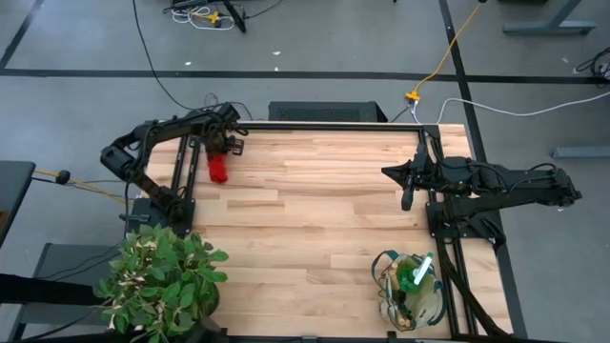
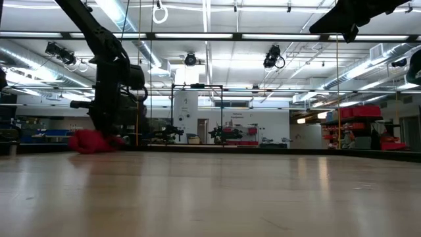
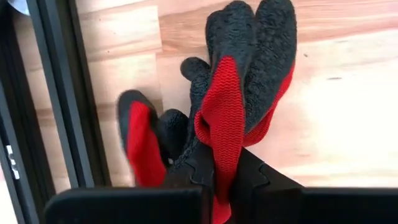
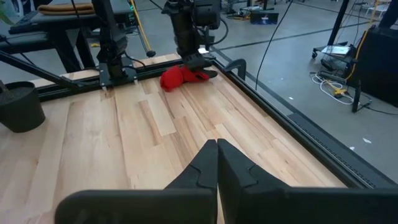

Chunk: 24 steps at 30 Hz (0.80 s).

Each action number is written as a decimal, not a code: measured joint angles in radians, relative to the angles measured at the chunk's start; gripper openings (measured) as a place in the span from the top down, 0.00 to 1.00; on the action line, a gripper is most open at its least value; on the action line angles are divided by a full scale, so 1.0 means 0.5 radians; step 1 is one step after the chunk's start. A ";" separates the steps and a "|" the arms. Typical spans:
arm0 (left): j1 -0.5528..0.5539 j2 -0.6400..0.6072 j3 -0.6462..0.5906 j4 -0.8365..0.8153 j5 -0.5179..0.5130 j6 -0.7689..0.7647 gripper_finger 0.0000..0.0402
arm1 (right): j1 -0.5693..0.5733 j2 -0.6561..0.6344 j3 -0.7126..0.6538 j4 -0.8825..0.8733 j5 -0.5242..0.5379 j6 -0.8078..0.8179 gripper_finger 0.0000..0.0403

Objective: Pick & Place Garden tools in Gardening bag
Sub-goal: Put the red gloves into the white gardening bag

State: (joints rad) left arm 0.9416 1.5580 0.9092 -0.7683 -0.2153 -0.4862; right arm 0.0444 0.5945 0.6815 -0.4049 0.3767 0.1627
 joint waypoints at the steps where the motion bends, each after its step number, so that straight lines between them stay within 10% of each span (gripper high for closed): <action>1: -0.007 -0.023 0.000 -0.013 0.000 0.001 0.94 | 0.000 0.000 0.000 0.000 0.000 0.000 0.99; 24: -0.219 -0.467 0.002 0.178 0.136 -0.060 0.96 | 0.000 -0.001 -0.001 0.151 -0.001 -0.037 0.99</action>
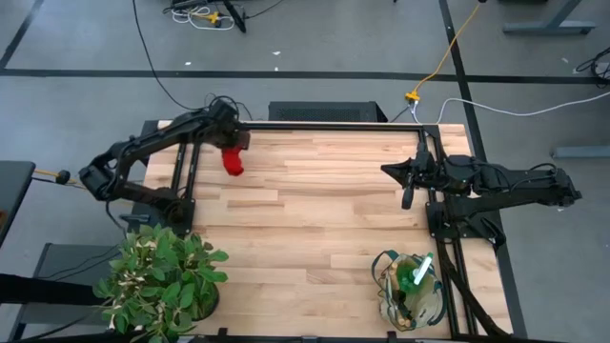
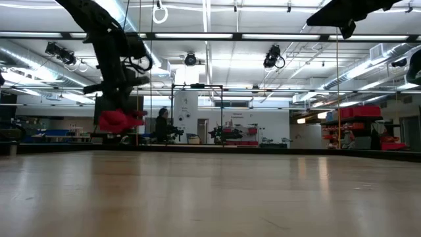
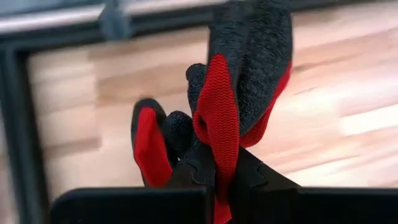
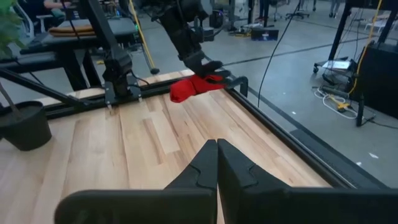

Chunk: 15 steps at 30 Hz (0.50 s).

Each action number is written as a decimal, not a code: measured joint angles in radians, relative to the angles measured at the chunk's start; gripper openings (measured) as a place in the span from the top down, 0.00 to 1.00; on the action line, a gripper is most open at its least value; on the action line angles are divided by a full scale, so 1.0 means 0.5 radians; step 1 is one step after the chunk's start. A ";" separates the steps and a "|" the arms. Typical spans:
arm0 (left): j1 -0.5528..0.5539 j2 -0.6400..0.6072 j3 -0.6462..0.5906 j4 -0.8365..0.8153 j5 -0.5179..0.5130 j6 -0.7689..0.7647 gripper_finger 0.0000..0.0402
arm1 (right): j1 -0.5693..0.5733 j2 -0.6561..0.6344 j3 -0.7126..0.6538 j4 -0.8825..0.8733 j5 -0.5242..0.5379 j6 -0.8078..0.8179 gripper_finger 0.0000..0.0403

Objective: Pick & Place Garden tools in Gardening bag
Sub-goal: Put the red gloves into the white gardening bag

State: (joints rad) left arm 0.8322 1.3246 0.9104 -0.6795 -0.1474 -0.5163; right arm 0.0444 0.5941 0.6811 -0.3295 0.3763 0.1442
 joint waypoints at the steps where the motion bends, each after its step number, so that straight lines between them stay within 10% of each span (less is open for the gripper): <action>1: -0.015 -0.020 0.000 0.047 0.010 0.000 0.96 | 0.001 0.000 0.000 0.009 0.000 -0.007 0.99; 15: -0.236 -0.195 0.001 0.435 0.075 -0.008 0.96 | 0.000 0.000 0.000 0.016 0.000 -0.007 0.99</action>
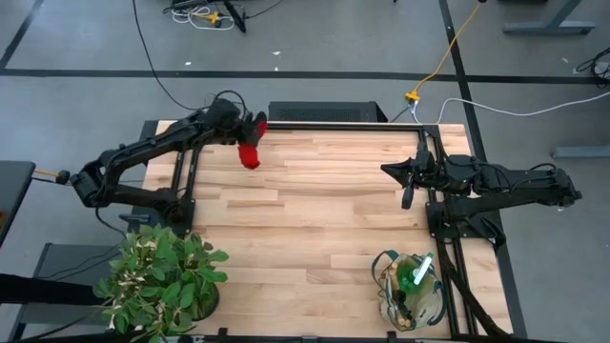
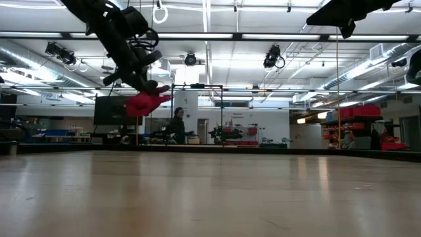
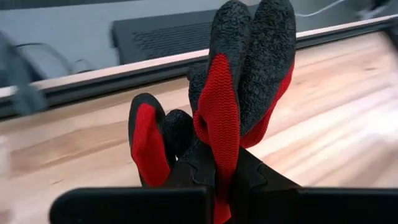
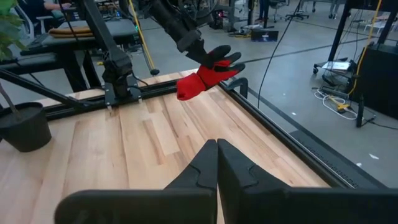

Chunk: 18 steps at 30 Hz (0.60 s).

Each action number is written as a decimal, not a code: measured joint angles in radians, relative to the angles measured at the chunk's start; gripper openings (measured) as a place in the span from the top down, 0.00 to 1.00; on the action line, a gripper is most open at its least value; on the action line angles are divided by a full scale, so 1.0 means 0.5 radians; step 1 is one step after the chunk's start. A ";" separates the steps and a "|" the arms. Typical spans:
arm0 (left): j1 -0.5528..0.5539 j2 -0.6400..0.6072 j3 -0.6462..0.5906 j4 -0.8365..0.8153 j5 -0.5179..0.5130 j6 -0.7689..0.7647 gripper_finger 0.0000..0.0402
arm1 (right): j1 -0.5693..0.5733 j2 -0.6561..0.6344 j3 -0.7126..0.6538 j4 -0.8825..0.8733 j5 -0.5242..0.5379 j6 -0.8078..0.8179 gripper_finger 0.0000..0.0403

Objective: Pick & Place Garden tools in Gardening bag
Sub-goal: Put the red gloves into the white gardening bag

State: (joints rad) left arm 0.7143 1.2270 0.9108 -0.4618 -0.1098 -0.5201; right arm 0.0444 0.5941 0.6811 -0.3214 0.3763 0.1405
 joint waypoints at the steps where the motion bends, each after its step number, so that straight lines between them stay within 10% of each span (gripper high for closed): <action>1: -0.013 0.000 0.000 0.035 0.026 0.001 0.96 | 0.000 0.000 0.000 0.000 0.000 -0.001 0.99; 18: -0.298 -0.001 0.000 0.882 0.172 0.075 0.96 | 0.000 0.000 0.000 0.124 0.000 -0.020 0.99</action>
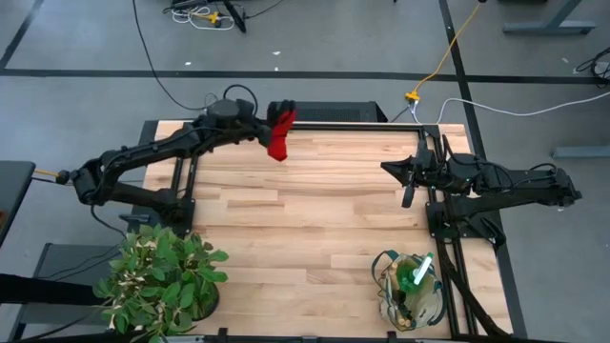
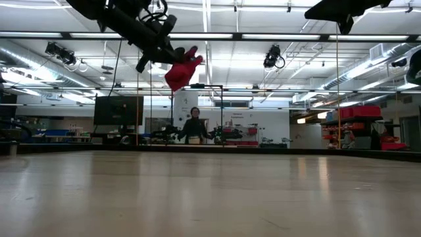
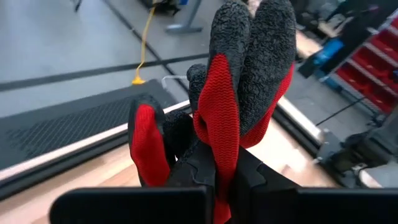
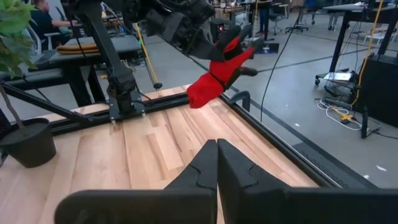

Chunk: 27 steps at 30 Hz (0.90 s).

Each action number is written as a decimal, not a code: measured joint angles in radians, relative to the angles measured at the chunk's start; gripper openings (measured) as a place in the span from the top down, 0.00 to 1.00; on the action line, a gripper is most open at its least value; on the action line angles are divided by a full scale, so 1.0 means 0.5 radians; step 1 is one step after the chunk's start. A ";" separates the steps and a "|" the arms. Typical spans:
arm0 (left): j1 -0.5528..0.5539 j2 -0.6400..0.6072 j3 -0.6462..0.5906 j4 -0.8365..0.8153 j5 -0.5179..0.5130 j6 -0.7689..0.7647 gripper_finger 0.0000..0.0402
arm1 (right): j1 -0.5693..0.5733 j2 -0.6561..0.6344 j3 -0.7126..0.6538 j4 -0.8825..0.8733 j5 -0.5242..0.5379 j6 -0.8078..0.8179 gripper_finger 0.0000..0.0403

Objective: Pick & Place Garden tools in Gardening bag
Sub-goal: Put the red gloves into the white gardening bag

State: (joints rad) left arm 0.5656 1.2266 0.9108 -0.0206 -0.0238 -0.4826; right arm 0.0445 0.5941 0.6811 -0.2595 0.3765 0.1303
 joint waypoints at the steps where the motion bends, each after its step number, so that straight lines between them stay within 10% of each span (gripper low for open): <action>1: -0.015 0.000 0.000 0.032 0.005 0.008 0.96 | 0.000 0.000 0.000 0.001 0.000 0.000 0.99; 27: -0.479 0.006 0.349 0.198 -0.056 0.445 0.96 | 0.000 0.001 0.000 0.151 0.001 -0.016 0.84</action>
State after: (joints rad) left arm 0.3261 1.2297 1.0854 0.0784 -0.0518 -0.2602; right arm 0.0447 0.5945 0.6811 -0.1841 0.3771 0.1221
